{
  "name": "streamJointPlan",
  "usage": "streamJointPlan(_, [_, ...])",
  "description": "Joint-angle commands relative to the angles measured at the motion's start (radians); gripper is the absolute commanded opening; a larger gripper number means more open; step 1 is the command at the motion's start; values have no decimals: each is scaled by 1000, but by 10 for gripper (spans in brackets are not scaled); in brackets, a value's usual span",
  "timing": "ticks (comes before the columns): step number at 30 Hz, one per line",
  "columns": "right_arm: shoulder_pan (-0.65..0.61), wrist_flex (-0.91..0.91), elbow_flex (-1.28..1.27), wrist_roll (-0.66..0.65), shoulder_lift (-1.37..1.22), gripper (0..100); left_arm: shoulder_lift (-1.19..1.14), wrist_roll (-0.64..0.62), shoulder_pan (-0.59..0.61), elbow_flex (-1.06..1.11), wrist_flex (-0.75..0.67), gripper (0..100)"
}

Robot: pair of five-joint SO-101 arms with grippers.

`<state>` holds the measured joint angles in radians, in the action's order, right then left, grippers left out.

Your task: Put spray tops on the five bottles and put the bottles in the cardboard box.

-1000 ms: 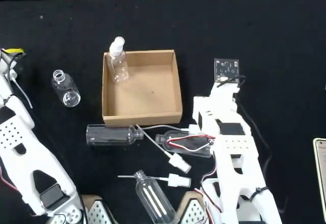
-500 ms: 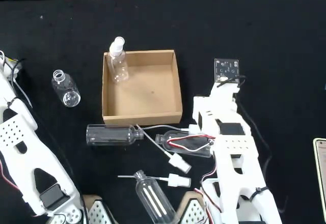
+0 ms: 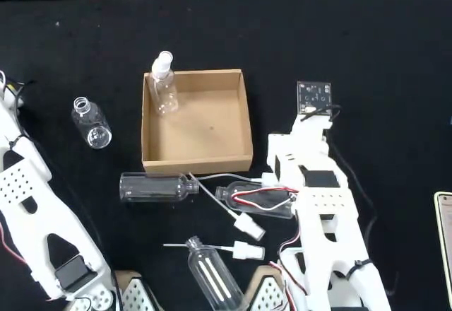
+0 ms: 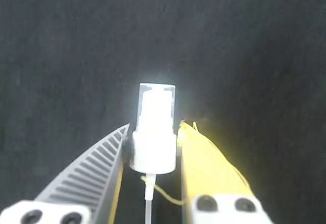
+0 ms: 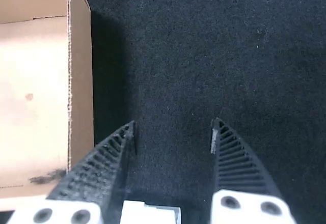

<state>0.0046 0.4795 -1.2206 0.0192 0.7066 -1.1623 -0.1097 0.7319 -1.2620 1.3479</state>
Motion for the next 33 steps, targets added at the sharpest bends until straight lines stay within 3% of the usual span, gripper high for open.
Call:
streamJointPlan(1, [18,-25,7,-3,51,208,35,-2,21,-133,184,127])
streamJointPlan(7, [18,-25,7,-3,51,208,11,-2,70,-263,381,127])
streamJointPlan(15, [18,-23,7,-3,51,208,3,6,197,-280,413,127])
streamJointPlan(20, [18,-23,8,-3,51,208,11,157,268,-277,416,127])
streamJointPlan(33, [18,-21,12,-3,53,208,193,239,392,139,416,127])
